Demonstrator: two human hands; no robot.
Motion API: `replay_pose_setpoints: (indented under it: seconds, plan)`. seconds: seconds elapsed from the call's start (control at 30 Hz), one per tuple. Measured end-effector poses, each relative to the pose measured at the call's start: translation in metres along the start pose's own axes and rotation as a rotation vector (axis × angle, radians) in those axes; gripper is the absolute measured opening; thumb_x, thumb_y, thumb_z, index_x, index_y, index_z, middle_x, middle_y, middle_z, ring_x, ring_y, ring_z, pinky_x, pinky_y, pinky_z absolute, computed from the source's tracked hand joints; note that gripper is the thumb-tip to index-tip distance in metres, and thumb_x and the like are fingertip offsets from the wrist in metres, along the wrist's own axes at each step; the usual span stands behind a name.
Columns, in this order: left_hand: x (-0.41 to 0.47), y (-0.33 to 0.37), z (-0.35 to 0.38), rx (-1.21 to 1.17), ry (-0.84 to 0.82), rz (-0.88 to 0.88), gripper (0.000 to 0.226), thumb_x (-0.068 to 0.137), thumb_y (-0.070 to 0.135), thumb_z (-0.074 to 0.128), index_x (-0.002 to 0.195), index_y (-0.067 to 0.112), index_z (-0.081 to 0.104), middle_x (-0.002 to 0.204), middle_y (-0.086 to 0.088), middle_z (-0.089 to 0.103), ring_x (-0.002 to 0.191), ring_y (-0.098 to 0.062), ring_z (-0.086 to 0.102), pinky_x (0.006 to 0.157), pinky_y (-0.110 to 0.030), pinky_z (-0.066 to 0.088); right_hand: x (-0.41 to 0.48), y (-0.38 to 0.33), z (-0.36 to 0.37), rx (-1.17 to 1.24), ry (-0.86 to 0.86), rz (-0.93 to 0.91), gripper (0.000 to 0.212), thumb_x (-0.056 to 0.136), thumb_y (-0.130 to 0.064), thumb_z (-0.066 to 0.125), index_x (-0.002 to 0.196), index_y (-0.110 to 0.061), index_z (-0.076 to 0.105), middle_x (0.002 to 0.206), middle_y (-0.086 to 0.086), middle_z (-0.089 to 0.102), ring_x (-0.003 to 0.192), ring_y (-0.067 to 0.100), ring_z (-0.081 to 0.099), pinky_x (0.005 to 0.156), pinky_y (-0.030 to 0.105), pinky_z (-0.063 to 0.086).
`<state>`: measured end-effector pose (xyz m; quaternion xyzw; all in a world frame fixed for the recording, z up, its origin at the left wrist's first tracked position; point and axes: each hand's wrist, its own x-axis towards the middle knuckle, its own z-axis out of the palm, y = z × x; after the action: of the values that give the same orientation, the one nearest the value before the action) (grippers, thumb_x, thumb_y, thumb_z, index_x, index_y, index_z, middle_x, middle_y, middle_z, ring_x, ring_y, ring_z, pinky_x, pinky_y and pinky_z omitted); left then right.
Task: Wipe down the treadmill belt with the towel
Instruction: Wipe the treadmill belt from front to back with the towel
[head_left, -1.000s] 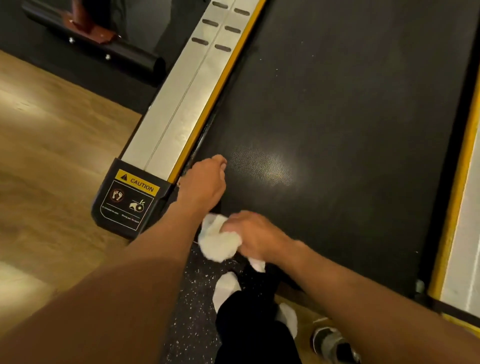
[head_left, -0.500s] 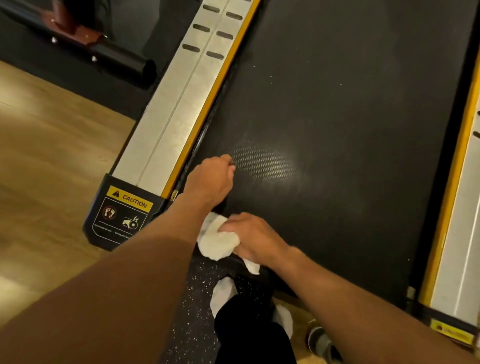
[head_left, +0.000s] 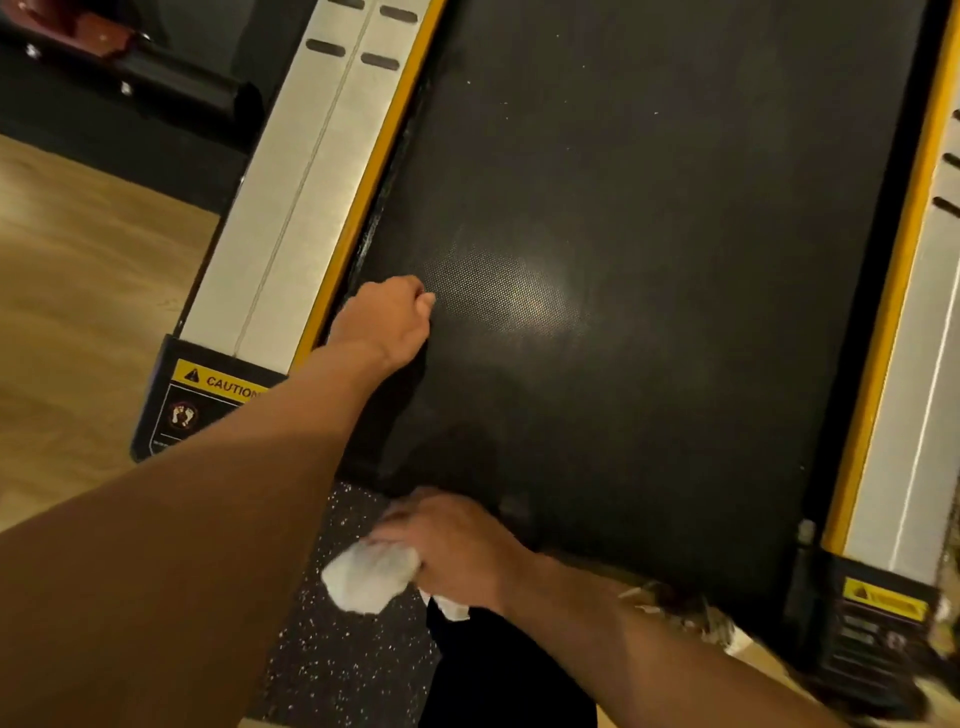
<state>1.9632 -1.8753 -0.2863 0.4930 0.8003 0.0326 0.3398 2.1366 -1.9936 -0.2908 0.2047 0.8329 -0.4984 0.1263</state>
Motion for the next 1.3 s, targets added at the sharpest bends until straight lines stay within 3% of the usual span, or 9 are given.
replay_pose_setpoints:
  seconds: [0.13, 0.23, 0.3, 0.43, 0.53, 0.73, 0.9, 1.13, 1.3]
  plan:
    - [-0.015, 0.015, 0.012, 0.085, 0.002, 0.070, 0.032, 0.099, 0.035, 0.042, 0.121, 0.019, 0.059, 0.118, -0.017, 0.064, 0.109, -0.040, 0.059, 0.092, -0.046, 0.049, -0.026, 0.076, -0.066, -0.074, 0.787, 0.310, 0.041, 0.065, -0.005, 0.070, 0.105, -0.011, 0.071, 0.107, 0.006, 0.070, 0.094, 0.030, 0.064, 0.086, 0.018, 0.037]
    - [-0.030, 0.028, 0.024, 0.116, -0.006, 0.136, 0.030, 0.099, 0.029, 0.044, 0.120, 0.015, 0.060, 0.118, -0.016, 0.063, 0.108, -0.038, 0.058, 0.089, -0.044, 0.046, -0.057, 0.124, -0.109, -0.125, 0.981, 0.697, 0.046, 0.070, 0.004, 0.064, 0.112, -0.014, 0.069, 0.117, 0.006, 0.066, 0.105, 0.029, 0.060, 0.088, 0.020, 0.037]
    - [-0.041, 0.038, 0.035, 0.129, -0.044, 0.177, 0.029, 0.099, 0.026, 0.045, 0.120, 0.013, 0.060, 0.118, -0.016, 0.062, 0.108, -0.036, 0.058, 0.089, -0.044, 0.045, -0.069, 0.116, -0.088, -0.108, 0.850, 0.734, 0.047, 0.071, 0.005, 0.061, 0.114, -0.013, 0.068, 0.117, 0.009, 0.064, 0.106, 0.032, 0.058, 0.090, 0.029, 0.041]
    - [-0.055, 0.061, 0.058, 0.167, -0.133, 0.239, 0.029, 0.098, 0.025, 0.047, 0.122, 0.014, 0.058, 0.123, -0.013, 0.059, 0.110, -0.035, 0.057, 0.092, -0.046, 0.048, -0.101, 0.060, -0.012, -0.006, 0.199, 0.240, 0.032, 0.077, -0.011, 0.068, 0.108, -0.018, 0.070, 0.111, 0.005, 0.068, 0.102, 0.026, 0.060, 0.092, 0.037, 0.047]
    - [-0.066, 0.079, 0.076, 0.218, -0.180, 0.291, 0.031, 0.098, 0.025, 0.046, 0.125, 0.013, 0.055, 0.128, -0.012, 0.055, 0.114, -0.035, 0.055, 0.094, -0.048, 0.047, -0.129, 0.085, -0.028, -0.039, 0.469, 0.280, 0.031, 0.078, -0.013, 0.069, 0.107, -0.022, 0.070, 0.106, 0.000, 0.069, 0.098, 0.024, 0.062, 0.086, 0.033, 0.046]
    - [-0.081, 0.105, 0.107, 0.371, -0.235, 0.293, 0.041, 0.099, 0.027, 0.045, 0.138, 0.012, 0.045, 0.147, -0.015, 0.036, 0.135, -0.036, 0.037, 0.105, -0.053, 0.040, -0.207, 0.186, -0.127, -0.226, 0.905, 1.057, 0.041, 0.088, -0.011, 0.061, 0.129, -0.010, 0.054, 0.125, 0.018, 0.056, 0.113, 0.037, 0.053, 0.092, 0.041, 0.044]
    - [-0.102, 0.160, 0.141, 0.363, -0.217, 0.420, 0.035, 0.096, 0.025, 0.049, 0.128, 0.010, 0.051, 0.136, -0.015, 0.044, 0.122, -0.036, 0.047, 0.097, -0.049, 0.043, -0.250, 0.136, -0.041, -0.175, 0.534, 0.987, 0.049, 0.086, -0.030, 0.064, 0.131, -0.017, 0.054, 0.127, 0.009, 0.057, 0.112, 0.028, 0.056, 0.090, 0.038, 0.047]
    - [-0.107, 0.222, 0.173, 0.431, -0.249, 0.546, 0.039, 0.096, 0.025, 0.048, 0.134, 0.014, 0.047, 0.141, -0.012, 0.041, 0.127, -0.034, 0.044, 0.100, -0.046, 0.040, -0.248, 0.193, -0.139, -0.185, 0.873, 1.030, 0.045, 0.089, -0.027, 0.063, 0.131, -0.015, 0.051, 0.122, 0.011, 0.057, 0.109, 0.030, 0.057, 0.086, 0.035, 0.046]
    - [-0.098, 0.211, 0.179, 0.541, -0.332, 0.500, 0.044, 0.096, 0.024, 0.049, 0.138, 0.013, 0.044, 0.149, -0.015, 0.032, 0.137, -0.035, 0.033, 0.106, -0.049, 0.036, -0.270, 0.151, -0.065, -0.146, 0.209, 1.162, 0.055, 0.085, -0.040, 0.066, 0.131, -0.017, 0.046, 0.121, 0.010, 0.055, 0.105, 0.027, 0.056, 0.077, 0.035, 0.043]
